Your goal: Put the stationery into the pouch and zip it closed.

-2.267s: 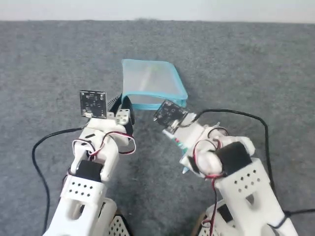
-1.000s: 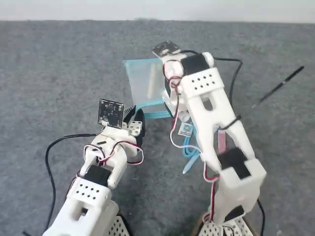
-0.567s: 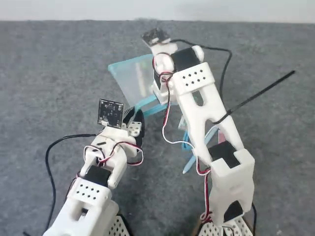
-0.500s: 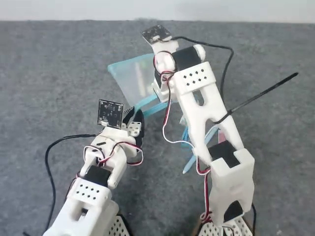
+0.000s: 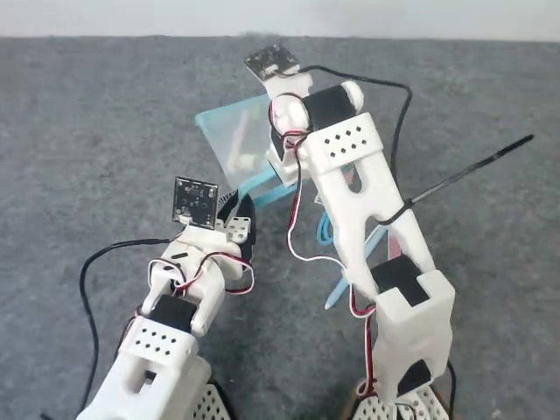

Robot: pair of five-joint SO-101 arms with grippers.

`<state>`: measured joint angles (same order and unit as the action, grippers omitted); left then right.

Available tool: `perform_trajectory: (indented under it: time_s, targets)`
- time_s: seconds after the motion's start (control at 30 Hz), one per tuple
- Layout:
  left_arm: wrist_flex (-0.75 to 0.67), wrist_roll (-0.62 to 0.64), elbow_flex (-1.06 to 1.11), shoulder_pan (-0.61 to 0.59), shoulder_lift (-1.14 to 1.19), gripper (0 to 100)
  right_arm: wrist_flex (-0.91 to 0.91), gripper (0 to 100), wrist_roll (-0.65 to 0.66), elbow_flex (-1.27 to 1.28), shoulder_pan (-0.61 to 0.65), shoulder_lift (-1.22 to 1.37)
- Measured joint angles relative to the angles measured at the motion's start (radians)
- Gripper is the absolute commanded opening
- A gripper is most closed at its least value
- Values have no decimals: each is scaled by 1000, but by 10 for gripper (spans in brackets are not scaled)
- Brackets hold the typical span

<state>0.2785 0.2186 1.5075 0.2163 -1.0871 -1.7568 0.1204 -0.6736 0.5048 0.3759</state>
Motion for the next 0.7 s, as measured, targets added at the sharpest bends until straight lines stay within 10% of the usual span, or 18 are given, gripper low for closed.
perform_trajectory:
  time_s: [0.7]
  targets:
    - [0,-8,2,-117,0,12,9,217,9,68,94,-150]
